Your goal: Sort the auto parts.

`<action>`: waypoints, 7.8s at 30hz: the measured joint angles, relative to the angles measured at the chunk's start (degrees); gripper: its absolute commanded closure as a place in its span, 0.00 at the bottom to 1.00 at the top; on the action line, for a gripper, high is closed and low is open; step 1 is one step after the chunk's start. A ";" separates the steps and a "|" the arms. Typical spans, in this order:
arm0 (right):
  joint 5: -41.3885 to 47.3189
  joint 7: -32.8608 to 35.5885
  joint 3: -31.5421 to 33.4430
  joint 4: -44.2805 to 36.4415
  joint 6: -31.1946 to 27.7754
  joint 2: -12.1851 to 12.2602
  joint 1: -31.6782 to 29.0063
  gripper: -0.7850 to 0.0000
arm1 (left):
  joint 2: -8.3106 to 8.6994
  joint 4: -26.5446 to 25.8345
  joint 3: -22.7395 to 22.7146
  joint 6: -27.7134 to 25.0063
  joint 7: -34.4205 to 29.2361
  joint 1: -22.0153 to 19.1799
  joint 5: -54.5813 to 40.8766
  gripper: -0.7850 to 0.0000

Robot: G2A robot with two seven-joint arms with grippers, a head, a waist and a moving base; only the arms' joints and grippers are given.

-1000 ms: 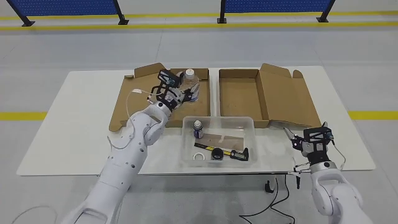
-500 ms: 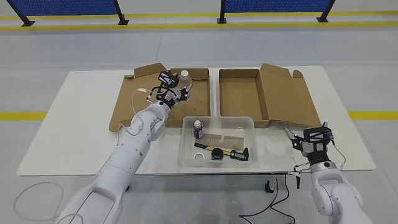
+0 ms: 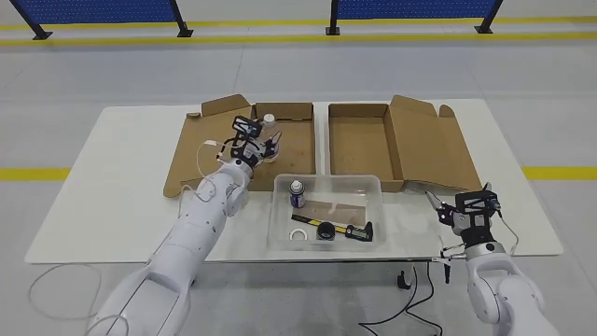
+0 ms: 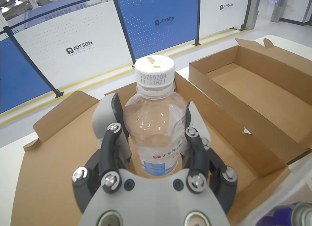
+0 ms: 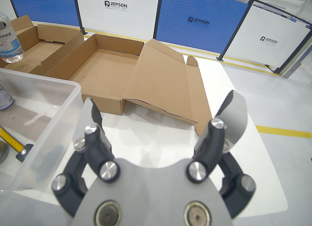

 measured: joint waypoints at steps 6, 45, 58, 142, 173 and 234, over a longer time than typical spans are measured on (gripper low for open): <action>0.00 0.00 0.00 0.00 0.00 0.00 0.00 0.00 | -0.66 3.46 0.27 0.16 0.39 -1.24 -0.66 0.82; 0.00 0.00 0.00 0.00 0.00 0.00 0.00 0.00 | 6.52 -45.61 -13.75 -13.11 -19.54 18.81 -0.03 0.00; 0.00 0.00 0.00 0.00 0.00 0.00 0.00 0.00 | 9.02 -62.49 -15.86 -24.96 -35.81 35.61 -2.32 0.00; 0.00 0.00 0.00 0.00 0.00 0.00 0.00 0.00 | 6.99 -38.16 -1.25 -16.24 -27.64 24.00 2.03 0.98; 0.00 0.00 0.00 0.00 0.00 0.00 0.00 0.00 | 9.15 -54.97 -6.70 -22.80 -31.17 28.79 -4.05 1.00; 0.00 0.00 0.00 0.00 0.00 0.00 0.00 0.00 | 9.56 -31.17 -9.65 -18.35 -22.69 13.84 4.15 1.00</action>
